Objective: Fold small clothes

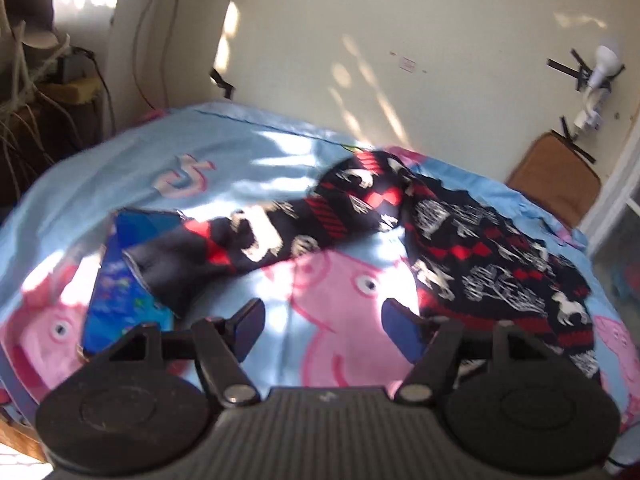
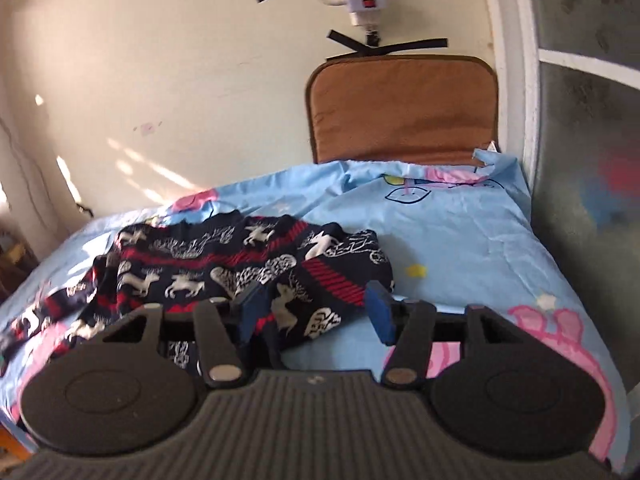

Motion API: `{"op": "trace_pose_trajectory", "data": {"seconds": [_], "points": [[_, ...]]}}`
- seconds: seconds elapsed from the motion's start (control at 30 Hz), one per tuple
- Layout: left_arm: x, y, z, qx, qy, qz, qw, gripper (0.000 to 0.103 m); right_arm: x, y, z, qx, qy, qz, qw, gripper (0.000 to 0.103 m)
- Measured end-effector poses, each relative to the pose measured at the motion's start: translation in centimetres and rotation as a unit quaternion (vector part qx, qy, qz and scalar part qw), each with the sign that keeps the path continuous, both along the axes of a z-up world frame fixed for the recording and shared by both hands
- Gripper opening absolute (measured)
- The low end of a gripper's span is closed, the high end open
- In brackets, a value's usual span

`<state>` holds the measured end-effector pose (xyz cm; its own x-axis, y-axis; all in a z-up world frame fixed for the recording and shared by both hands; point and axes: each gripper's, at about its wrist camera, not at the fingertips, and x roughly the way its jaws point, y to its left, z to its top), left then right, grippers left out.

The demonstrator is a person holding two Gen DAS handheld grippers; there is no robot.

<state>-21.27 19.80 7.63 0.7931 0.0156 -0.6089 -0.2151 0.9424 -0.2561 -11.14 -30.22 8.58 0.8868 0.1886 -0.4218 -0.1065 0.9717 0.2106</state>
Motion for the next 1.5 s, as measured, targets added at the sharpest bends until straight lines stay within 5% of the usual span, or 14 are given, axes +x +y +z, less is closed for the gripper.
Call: {"op": "trace_pose_trajectory", "data": {"seconds": [0.13,0.33,0.53,0.6,0.63,0.67,0.83,0.93,1.0,1.17,1.4,1.5], "points": [[3.5,1.7,-0.3,0.055,0.018,0.03,0.9979,0.085,3.1,0.0,-1.3,0.03,0.013,-0.031,0.999,0.059],[8.1,2.9,-2.6,-0.081,0.039,0.002,0.996,0.085,6.6,-0.4,-4.5,0.053,0.067,-0.077,0.993,0.06],[11.1,3.6,-4.8,-0.178,0.034,0.027,0.9831,0.094,7.2,4.6,-6.0,-0.017,0.066,0.04,0.997,0.067],[12.0,3.6,-5.0,-0.187,0.028,0.036,0.9813,0.095,8.3,5.2,-7.2,-0.002,0.097,0.07,0.993,0.052],[12.3,3.5,-4.9,-0.183,0.026,0.036,0.9821,0.095,9.0,5.2,-7.6,-0.001,0.114,0.077,0.991,0.008],[12.5,3.4,-4.8,-0.177,0.025,0.034,0.9833,0.095,9.4,4.8,-7.6,-0.002,0.119,0.066,0.991,0.006],[13.2,3.4,-5.0,-0.15,0.031,0.02,0.988,0.095,9.0,-0.3,-0.9,-0.01,-0.01,-0.083,0.996,0.006],[13.2,3.7,-5.2,-0.154,0.025,0.015,0.9876,0.096,7.7,-3.8,5.1,0.008,-0.107,-0.167,0.98,0.006],[13.2,3.7,-5.3,-0.152,0.022,0.013,0.988,0.097,7.7,-4.9,7.9,0.023,-0.131,-0.188,0.973,0.006],[13.3,2.5,-4.9,-0.146,0.01,-0.014,0.9891,0.097,10.4,-1.5,10.4,0.082,-0.117,-0.097,0.985,0.006],[13.2,1.5,-4.2,-0.155,-0.003,-0.037,0.9872,0.098,17.9,13.7,7.5,0.09,-0.026,0.11,0.989,0.006],[13.2,1.2,-4.0,-0.154,-0.004,-0.041,0.9872,0.098,21.4,18.2,4.7,0.074,0.034,0.177,0.981,0.029]]}}
